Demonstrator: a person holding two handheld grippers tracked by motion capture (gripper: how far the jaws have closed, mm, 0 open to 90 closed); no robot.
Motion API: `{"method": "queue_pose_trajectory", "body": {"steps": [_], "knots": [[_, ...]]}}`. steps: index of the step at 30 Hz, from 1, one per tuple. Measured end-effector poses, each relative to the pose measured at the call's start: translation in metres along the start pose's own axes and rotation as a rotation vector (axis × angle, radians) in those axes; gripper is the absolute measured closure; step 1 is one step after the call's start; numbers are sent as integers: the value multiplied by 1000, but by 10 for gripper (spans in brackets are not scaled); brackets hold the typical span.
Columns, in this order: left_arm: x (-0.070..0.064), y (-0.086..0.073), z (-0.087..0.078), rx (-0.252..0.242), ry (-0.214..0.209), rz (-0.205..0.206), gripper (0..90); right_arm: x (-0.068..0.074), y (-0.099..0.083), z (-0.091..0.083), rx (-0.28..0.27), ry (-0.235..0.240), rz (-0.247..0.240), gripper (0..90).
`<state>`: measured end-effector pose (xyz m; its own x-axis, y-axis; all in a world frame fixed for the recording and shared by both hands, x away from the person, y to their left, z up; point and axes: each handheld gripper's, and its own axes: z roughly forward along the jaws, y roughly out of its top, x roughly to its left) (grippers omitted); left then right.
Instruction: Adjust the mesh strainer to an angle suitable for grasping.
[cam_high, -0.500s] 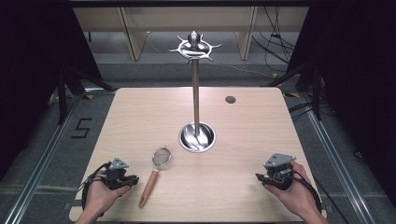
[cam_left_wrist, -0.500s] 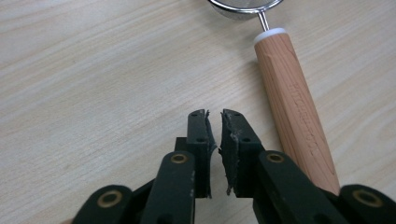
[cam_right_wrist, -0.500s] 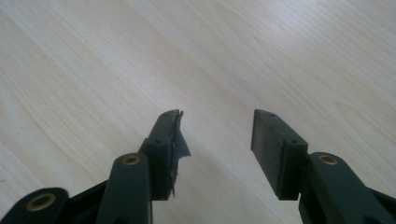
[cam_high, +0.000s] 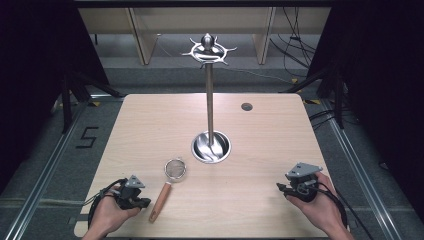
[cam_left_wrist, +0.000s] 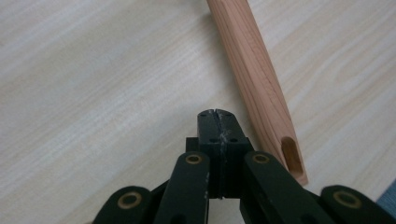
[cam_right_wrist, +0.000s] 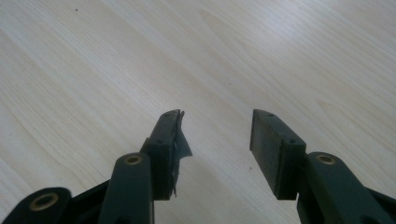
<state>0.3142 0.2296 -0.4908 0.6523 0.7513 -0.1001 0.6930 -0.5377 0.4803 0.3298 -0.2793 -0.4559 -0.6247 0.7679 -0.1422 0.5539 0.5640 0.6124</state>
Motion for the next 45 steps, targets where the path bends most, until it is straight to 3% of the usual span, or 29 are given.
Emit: {"method": "queue_pose_trajectory", "body": {"steps": [2,4,7,14,17,19,20,22,25,33,40,41,45], "knots": [[0,-1,0,22,-18,29,895,-1,0,0,-6,-3,-10,541],[-5,-2,2,22,-29,22,895,1,1,0,9,8,5,538],[-9,0,3,57,-61,63,895,2,0,2,0,30,5,535],[-17,9,8,72,-72,104,895,4,1,2,6,37,25,534],[-25,16,12,75,-75,118,895,2,0,3,1,35,12,534],[-30,23,15,100,-83,159,895,2,1,2,0,37,30,534],[-37,25,18,79,-91,137,895,1,0,3,-6,30,12,534],[-44,34,23,97,-97,166,895,1,0,2,-8,30,15,534],[-52,50,27,167,-104,257,895,1,0,2,-8,33,21,534],[-84,92,50,185,-134,359,894,0,0,3,-17,35,30,534],[-100,124,69,163,-132,401,893,-1,-2,2,-15,34,30,533],[-106,127,73,136,-149,354,894,-2,-2,1,-11,33,30,534],[-109,142,84,119,-151,382,892,-4,-3,1,-8,33,26,539]]}}
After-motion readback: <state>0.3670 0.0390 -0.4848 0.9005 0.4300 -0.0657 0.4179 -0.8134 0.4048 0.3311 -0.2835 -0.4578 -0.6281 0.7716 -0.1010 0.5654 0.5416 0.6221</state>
